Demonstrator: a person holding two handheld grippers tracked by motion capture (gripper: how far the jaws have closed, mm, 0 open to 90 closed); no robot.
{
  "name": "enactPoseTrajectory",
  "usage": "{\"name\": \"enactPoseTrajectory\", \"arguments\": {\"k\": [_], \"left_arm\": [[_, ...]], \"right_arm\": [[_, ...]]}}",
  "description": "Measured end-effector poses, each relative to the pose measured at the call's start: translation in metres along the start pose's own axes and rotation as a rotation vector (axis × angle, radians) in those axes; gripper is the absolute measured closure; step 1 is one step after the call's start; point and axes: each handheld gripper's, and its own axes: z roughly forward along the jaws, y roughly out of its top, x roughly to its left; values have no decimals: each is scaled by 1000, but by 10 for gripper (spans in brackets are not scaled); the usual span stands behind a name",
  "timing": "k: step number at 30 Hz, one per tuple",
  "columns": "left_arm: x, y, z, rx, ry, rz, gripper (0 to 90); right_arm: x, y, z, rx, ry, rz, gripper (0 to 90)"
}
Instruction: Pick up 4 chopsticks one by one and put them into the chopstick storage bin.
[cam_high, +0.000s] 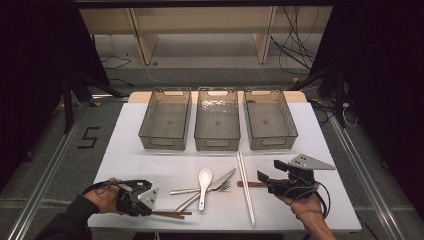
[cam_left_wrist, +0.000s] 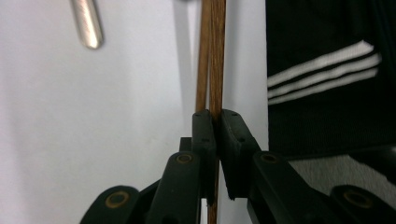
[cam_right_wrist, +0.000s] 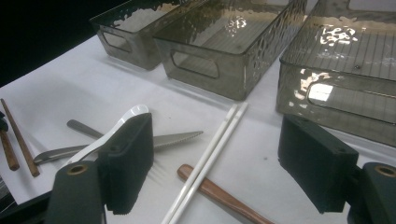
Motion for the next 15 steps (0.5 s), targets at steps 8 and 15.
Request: {"name": "enactPoseTrajectory", "arguments": {"k": [8, 15], "left_arm": [[7, 3, -15, -92, 68, -93, 842], [16, 6, -26, -185, 161, -203, 842]], "right_arm": [[0, 0, 0, -1, -2, 1, 277], [-1, 0, 0, -1, -3, 3, 277]]}}
